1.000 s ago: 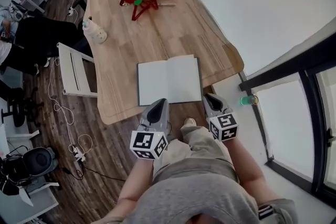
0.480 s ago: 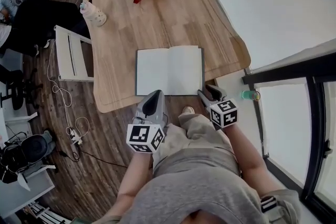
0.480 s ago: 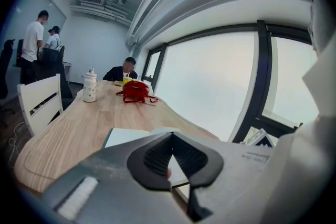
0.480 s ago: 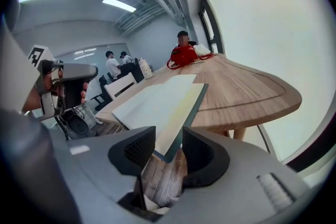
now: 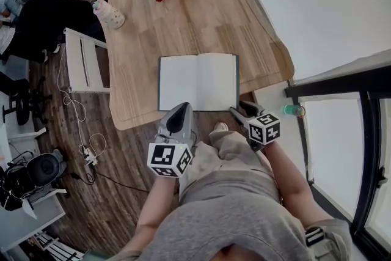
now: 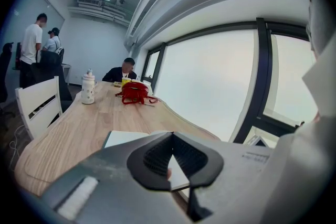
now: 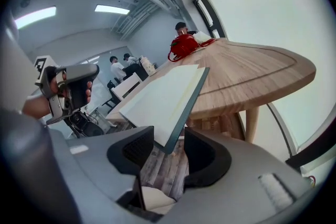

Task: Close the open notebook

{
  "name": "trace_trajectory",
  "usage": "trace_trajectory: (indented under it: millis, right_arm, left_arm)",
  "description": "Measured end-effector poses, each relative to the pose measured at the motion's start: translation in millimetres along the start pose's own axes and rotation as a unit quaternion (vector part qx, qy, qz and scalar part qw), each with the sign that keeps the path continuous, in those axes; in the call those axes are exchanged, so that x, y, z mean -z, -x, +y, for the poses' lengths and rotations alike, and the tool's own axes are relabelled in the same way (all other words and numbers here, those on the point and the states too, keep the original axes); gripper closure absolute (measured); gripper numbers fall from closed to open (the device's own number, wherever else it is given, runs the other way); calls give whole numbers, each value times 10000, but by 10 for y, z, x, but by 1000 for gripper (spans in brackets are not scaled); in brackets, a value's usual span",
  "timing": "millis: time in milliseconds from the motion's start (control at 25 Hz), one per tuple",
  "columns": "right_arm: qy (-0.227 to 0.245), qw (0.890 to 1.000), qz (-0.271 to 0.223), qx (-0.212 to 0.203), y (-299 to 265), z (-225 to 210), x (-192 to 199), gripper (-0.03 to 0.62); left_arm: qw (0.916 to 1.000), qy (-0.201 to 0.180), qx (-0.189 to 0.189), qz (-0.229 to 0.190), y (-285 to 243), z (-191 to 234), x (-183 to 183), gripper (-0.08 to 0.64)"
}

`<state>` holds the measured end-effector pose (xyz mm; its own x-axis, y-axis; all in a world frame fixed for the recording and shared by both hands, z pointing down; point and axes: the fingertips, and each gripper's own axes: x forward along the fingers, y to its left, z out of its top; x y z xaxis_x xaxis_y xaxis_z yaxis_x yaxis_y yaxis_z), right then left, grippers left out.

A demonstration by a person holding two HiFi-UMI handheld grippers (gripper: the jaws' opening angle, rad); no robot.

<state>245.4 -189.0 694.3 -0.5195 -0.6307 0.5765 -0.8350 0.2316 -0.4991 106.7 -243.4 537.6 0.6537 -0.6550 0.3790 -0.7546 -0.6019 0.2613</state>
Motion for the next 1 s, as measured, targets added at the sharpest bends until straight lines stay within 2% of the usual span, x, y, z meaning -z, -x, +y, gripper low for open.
trace_trajectory:
  millis: [200,1000]
  right_arm:
    - [-2,10000,-11,-85,27,19,-20,434]
    - [401,9947,-907,-278,395,452,-641,540]
  left_arm:
    - [9999,18,-93,-58,31,15,-4,560]
    - [9979,47,-442,-478,343,-39,-137,560]
